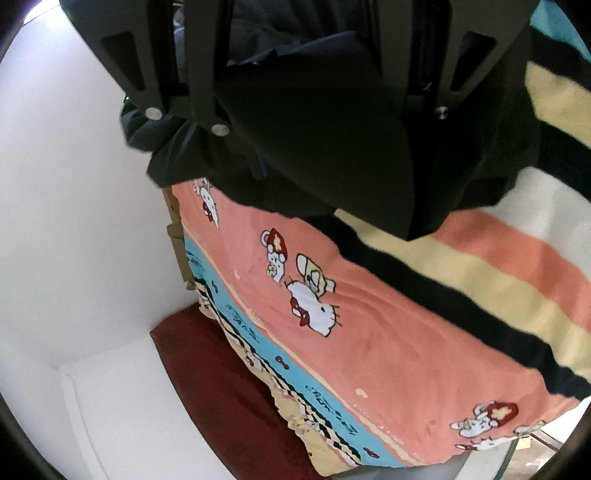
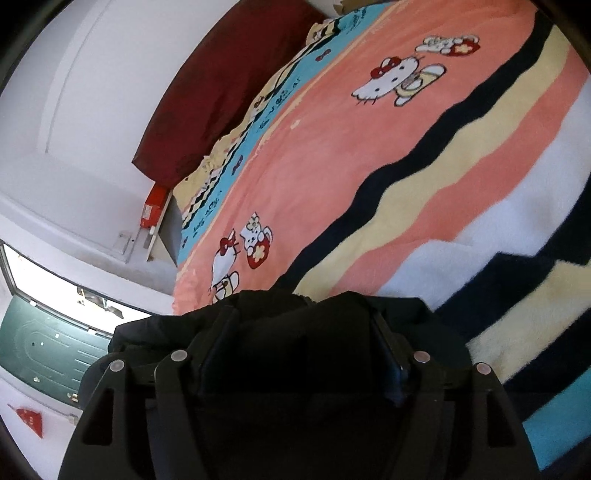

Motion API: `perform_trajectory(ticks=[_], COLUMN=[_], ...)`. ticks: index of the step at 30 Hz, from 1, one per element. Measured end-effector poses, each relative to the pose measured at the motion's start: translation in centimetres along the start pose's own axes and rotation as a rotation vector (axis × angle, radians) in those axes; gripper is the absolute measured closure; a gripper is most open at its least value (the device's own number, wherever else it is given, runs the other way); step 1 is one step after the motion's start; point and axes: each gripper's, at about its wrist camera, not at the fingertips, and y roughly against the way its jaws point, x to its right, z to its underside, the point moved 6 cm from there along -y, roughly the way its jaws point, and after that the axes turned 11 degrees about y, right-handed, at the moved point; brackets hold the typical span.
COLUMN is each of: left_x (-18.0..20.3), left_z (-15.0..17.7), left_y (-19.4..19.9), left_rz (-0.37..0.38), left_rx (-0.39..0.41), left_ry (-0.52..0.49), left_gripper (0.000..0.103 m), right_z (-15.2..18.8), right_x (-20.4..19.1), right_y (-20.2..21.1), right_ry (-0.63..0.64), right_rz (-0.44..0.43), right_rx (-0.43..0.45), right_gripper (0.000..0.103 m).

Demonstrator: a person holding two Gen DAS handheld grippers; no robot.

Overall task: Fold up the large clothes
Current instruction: 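Press the folded jacket flat with both tools and straighten them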

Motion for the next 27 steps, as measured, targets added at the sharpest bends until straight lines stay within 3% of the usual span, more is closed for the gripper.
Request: perform_trajectory(ticks=[4,7,11,15,21,23,27], left_x=[1.4,1.8,1.9,2.3,4.6,5.7,7.0], left_z=[-0.4,-0.2,-0.1,-0.3,0.3,1.1,3.2], left_y=[1.6,2.9,4.7,6.7,10.9,12.1,11.9], left_rz=[-0.026,0.007,0.087,0.103,0.009,-0.055,-0.164], left_rx=[-0.002,-0.004,-0.008,0.028,0.115,0.139,0.126], left_ry=[0.020,0.071,0.159,0.196,0.049,-0.026,-0.153], left_gripper=[0.068,0.064,0.050,0.049,0.049,0.049,0.049], right_z=[-1.0,-1.5,-1.5,-1.1,0.3,0.7,1.5], right_x=[-0.2,-0.2,-1.0,-2.3,-4.7,-5.9,-8.1], right_y=[2.2,4.5,7.3,9.1,11.2,11.6,11.7], right_ry=[0.005,0.002,0.029,0.074,0.177,0.214,0.276], right_rz=[0.025,0.017,0.009,0.004,0.018,0.022,0.018], right_rx=[0.034,0.058,0.070,0.067,0.056,0.052,0.038], right_gripper=[0.031,0.031,0.031,0.031,0.031,0.030,0.029])
